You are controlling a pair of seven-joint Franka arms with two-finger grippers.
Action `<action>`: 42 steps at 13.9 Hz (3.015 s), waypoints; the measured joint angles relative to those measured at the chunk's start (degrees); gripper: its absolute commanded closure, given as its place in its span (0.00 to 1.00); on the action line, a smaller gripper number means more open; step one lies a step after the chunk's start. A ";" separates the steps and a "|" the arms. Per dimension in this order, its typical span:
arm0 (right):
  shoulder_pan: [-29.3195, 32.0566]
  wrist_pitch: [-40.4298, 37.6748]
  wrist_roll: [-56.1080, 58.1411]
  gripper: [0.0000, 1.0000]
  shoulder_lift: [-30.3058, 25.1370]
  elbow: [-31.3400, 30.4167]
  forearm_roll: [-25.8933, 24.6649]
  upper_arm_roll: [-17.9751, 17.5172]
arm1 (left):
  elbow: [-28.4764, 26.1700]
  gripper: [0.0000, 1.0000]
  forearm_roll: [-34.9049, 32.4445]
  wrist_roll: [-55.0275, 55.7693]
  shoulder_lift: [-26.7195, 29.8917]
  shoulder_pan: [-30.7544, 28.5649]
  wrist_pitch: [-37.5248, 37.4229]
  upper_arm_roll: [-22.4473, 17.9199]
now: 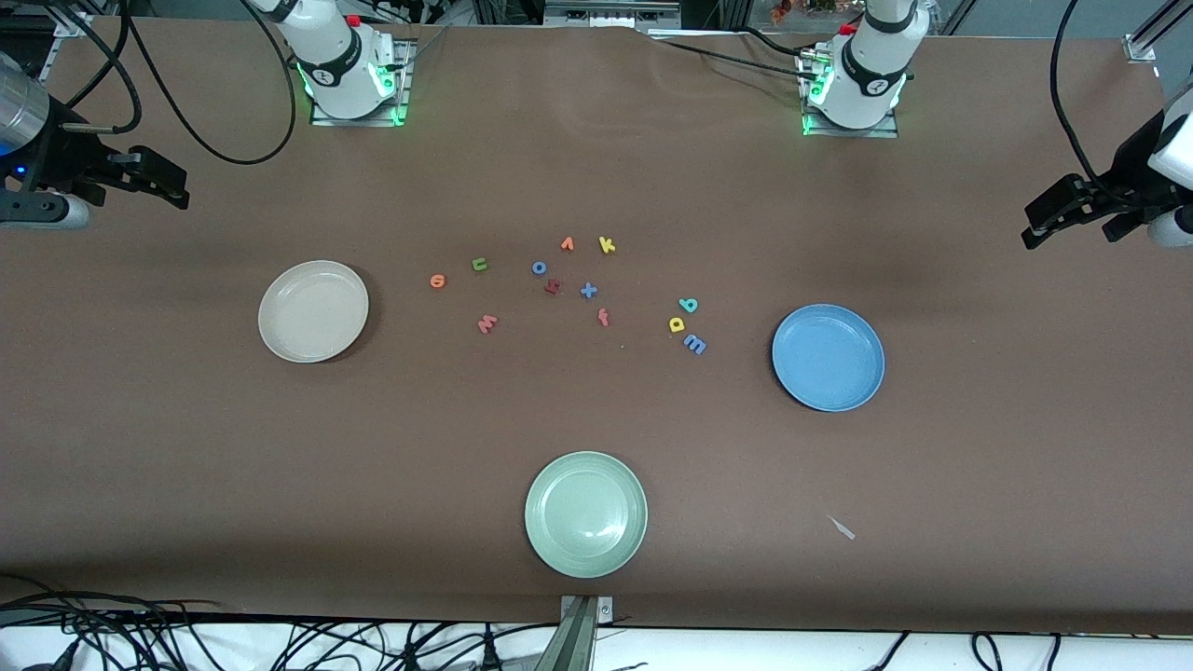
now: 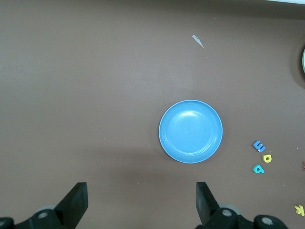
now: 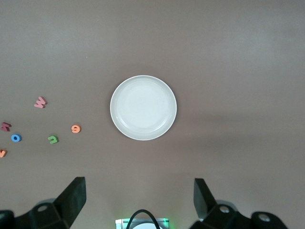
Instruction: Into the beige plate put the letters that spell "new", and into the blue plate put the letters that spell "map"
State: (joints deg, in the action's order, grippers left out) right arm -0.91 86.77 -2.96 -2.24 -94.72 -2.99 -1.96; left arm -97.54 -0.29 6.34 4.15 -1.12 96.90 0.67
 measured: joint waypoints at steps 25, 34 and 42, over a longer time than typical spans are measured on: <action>0.01 -0.05 0.00 0.00 0.00 0.00 0.00 0.04 | 6.57 0.00 0.07 -0.06 -4.11 0.77 -3.60 0.37; 0.01 -0.06 0.00 0.00 0.01 0.00 0.00 0.04 | 6.66 0.00 0.07 -0.06 -4.11 1.09 -3.60 0.46; 0.01 -0.10 0.00 0.00 0.02 0.00 0.00 0.04 | 6.66 0.00 0.07 -0.06 -4.11 1.46 -3.62 0.46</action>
State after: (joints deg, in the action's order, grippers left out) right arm -0.90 86.67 -2.96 -2.22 -94.72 -2.99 -1.91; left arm -90.88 -0.22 6.28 0.03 0.35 93.28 1.13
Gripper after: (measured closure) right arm 0.000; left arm 0.000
